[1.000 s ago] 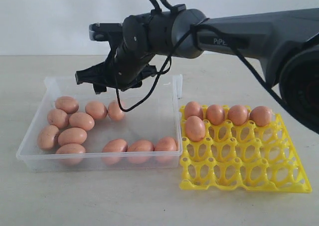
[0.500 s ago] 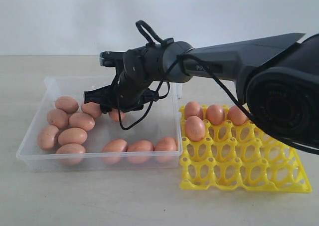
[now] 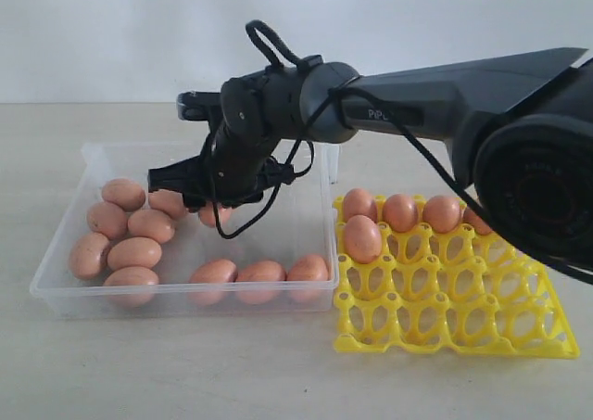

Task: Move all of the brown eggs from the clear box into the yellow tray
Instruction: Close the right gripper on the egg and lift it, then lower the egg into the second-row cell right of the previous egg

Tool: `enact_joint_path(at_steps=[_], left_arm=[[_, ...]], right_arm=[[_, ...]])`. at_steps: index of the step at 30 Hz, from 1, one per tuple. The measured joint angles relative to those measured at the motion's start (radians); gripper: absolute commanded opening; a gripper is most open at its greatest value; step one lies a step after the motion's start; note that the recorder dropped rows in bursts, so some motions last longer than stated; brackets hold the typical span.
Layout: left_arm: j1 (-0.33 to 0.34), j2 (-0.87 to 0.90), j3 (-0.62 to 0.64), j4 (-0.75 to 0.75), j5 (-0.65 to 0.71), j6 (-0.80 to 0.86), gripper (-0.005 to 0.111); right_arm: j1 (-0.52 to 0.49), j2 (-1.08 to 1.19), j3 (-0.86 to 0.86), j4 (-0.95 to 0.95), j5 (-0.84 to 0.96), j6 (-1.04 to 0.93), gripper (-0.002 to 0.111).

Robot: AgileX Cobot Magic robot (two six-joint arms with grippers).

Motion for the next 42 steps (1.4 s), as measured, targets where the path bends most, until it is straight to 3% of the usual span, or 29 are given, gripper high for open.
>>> enact_joint_path(at_steps=[6, 11, 15, 18, 20, 21, 22, 23, 25, 27, 31, 42], left_arm=[[0.000, 0.000, 0.000, 0.000, 0.000, 0.000, 0.022], [0.000, 0.000, 0.000, 0.000, 0.000, 0.000, 0.022], [0.000, 0.000, 0.000, 0.000, 0.000, 0.000, 0.022], [0.000, 0.000, 0.000, 0.000, 0.000, 0.000, 0.022], [0.000, 0.000, 0.000, 0.000, 0.000, 0.000, 0.022], [0.000, 0.000, 0.000, 0.000, 0.000, 0.000, 0.022], [0.000, 0.000, 0.000, 0.000, 0.000, 0.000, 0.022], [0.000, 0.000, 0.000, 0.000, 0.000, 0.000, 0.022], [0.000, 0.000, 0.000, 0.000, 0.000, 0.000, 0.022], [0.000, 0.000, 0.000, 0.000, 0.000, 0.000, 0.022], [0.000, 0.000, 0.000, 0.000, 0.000, 0.000, 0.022], [0.000, 0.000, 0.000, 0.000, 0.000, 0.000, 0.022]], right_arm=[[0.115, -0.194, 0.195, -0.212, -0.271, 0.064, 0.001], [0.136, -0.366, 0.612, -0.273, -0.771, 0.197, 0.001], [0.065, -0.523, 0.935, -0.255, -1.139, 0.224, 0.000], [-0.061, -0.622, 1.102, -0.309, -1.334, 0.311, 0.000], [-0.274, -0.663, 1.181, -0.558, -1.468, 0.511, 0.000], [-0.439, -0.658, 1.183, -0.815, -1.584, 0.679, 0.000], [-0.502, -0.652, 1.171, -0.919, -1.643, 0.757, 0.000], [-0.640, -0.632, 1.131, -1.147, -1.739, 0.889, 0.000], [-0.764, -0.620, 1.092, -1.385, -1.777, 0.991, 0.000], [-0.811, -0.618, 1.086, -1.555, -1.786, 1.026, 0.000], [-0.789, -0.618, 1.084, -1.769, -1.664, 1.053, 0.000], [-0.623, -0.618, 1.084, -1.738, -1.299, 0.896, 0.000]])
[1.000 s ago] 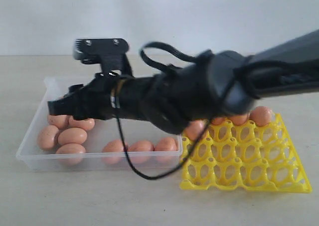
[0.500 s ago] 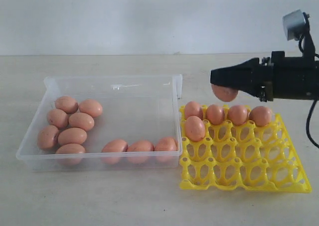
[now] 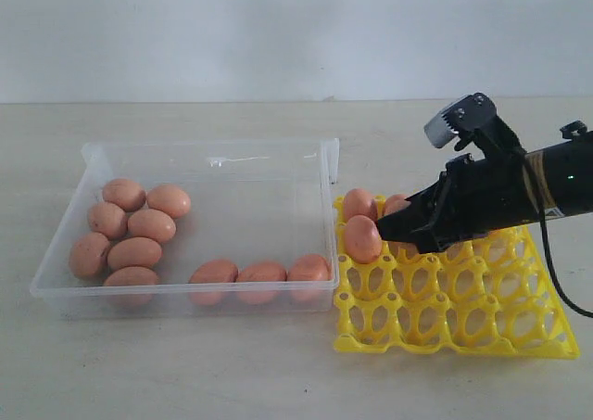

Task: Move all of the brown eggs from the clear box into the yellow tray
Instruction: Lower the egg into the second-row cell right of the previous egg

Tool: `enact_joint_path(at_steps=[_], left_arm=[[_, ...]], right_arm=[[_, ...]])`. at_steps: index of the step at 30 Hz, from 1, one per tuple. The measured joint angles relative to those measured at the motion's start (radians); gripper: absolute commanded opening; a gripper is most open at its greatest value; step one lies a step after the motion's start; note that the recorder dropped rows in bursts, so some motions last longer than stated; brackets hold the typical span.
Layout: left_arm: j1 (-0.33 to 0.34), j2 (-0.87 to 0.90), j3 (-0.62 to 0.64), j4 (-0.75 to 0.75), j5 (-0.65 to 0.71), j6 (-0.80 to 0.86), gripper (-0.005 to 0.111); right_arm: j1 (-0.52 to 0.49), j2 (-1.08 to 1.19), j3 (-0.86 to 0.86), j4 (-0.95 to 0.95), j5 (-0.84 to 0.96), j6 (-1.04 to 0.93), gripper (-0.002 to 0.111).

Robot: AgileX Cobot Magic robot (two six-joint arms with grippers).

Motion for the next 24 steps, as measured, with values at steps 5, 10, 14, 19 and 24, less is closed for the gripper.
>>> enact_joint_path(at_steps=[5, 10, 14, 19, 24], left_arm=[[0.000, 0.000, 0.000, 0.000, 0.000, 0.000, 0.022], [0.000, 0.000, 0.000, 0.000, 0.000, 0.000, 0.022], [0.000, 0.000, 0.000, 0.000, 0.000, 0.000, 0.022], [0.000, 0.000, 0.000, 0.000, 0.000, 0.000, 0.022], [0.000, 0.000, 0.000, 0.000, 0.000, 0.000, 0.022]], right_arm=[[0.028, 0.000, 0.000, 0.097, 0.120, -0.090, 0.000], [0.031, 0.000, 0.000, 0.176, 0.142, -0.152, 0.000], [0.031, 0.002, 0.000, 0.202, 0.144, -0.169, 0.000], [0.031, 0.050, -0.001, 0.210, 0.133, -0.173, 0.000], [0.033, 0.063, -0.001, 0.210, 0.107, -0.173, 0.000]])
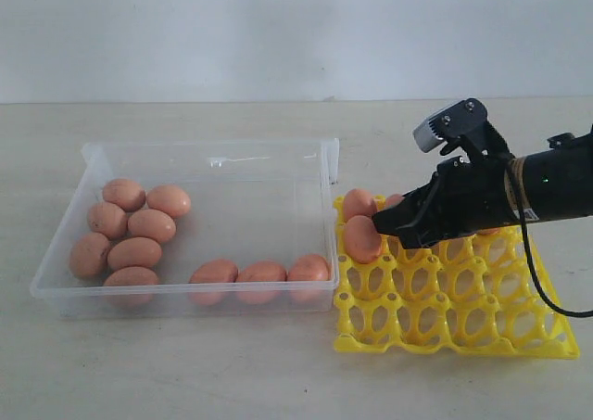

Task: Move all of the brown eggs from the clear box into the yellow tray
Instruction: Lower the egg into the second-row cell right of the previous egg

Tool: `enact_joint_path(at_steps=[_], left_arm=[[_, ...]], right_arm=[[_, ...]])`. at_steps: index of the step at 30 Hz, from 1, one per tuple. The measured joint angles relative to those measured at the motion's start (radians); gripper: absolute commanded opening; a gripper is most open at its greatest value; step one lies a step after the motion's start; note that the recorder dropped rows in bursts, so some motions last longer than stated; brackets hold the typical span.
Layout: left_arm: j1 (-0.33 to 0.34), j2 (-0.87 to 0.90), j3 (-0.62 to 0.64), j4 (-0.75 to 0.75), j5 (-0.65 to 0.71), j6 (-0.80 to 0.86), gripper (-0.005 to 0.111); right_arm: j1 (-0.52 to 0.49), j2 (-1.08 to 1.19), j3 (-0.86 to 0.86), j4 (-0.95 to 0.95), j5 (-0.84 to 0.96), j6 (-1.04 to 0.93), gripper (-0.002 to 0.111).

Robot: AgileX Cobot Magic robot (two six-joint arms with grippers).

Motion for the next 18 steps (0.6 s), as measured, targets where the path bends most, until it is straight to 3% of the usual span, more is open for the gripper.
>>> enact_joint_path(at_steps=[2, 7, 10, 18], left_arm=[[0.000, 0.000, 0.000, 0.000, 0.000, 0.000, 0.022], [0.000, 0.000, 0.000, 0.000, 0.000, 0.000, 0.022], [0.000, 0.000, 0.000, 0.000, 0.000, 0.000, 0.022], [0.000, 0.000, 0.000, 0.000, 0.000, 0.000, 0.022]], right_arm=[[0.000, 0.000, 0.000, 0.000, 0.002, 0.000, 0.003], [0.000, 0.000, 0.000, 0.004, 0.010, -0.009, 0.041], [0.000, 0.000, 0.000, 0.012, 0.017, -0.011, 0.052], [0.000, 0.000, 0.000, 0.071, 0.013, -0.011, 0.054]])
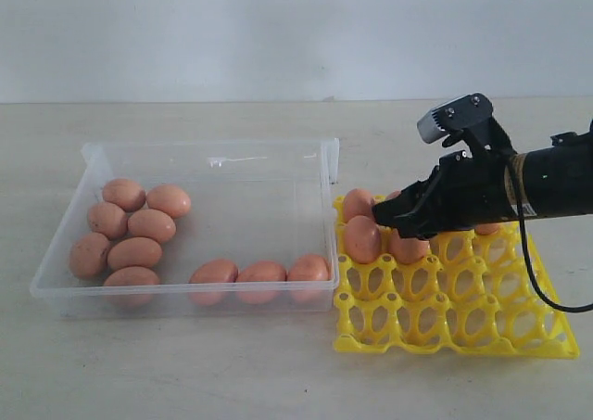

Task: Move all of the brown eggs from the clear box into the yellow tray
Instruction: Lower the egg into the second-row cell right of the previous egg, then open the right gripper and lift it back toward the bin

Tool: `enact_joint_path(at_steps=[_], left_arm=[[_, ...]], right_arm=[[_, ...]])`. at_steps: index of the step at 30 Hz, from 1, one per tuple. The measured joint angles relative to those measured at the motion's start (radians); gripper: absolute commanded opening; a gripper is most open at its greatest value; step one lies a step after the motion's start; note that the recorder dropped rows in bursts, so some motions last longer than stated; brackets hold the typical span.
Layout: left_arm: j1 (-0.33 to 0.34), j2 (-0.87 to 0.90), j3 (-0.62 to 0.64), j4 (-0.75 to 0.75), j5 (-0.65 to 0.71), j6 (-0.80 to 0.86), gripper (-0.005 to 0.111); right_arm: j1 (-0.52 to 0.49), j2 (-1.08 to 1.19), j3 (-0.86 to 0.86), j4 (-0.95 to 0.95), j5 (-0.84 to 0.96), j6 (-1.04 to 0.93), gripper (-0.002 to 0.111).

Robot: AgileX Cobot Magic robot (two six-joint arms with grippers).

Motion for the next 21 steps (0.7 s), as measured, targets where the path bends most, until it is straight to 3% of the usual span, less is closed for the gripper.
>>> enact_joint_path(at_steps=[6, 10, 11, 16, 18, 20, 21], left_arm=[[0.000, 0.000, 0.000, 0.000, 0.000, 0.000, 0.022], [0.000, 0.000, 0.000, 0.000, 0.000, 0.000, 0.022], [0.000, 0.000, 0.000, 0.000, 0.000, 0.000, 0.022], [0.000, 0.000, 0.000, 0.000, 0.000, 0.000, 0.022], [0.000, 0.000, 0.000, 0.000, 0.000, 0.000, 0.022], [0.000, 0.000, 0.000, 0.000, 0.000, 0.000, 0.022], [0.000, 0.000, 0.000, 0.000, 0.000, 0.000, 0.022]], right_arm=[[0.000, 0.000, 0.000, 0.015, 0.000, 0.017, 0.051], [0.000, 0.000, 0.000, 0.038, -0.008, 0.115, 0.019], [0.000, -0.003, -0.004, 0.038, -0.013, 0.133, 0.000], [0.042, -0.159, -0.199, 0.034, -0.021, 0.176, 0.000], [0.139, -0.221, -0.321, 0.036, 0.055, 0.176, 0.000], [0.368, -0.253, -0.453, -0.102, 0.255, 0.119, 0.000], [0.436, -0.253, -0.471, -0.163, 0.337, 0.101, 0.000]])
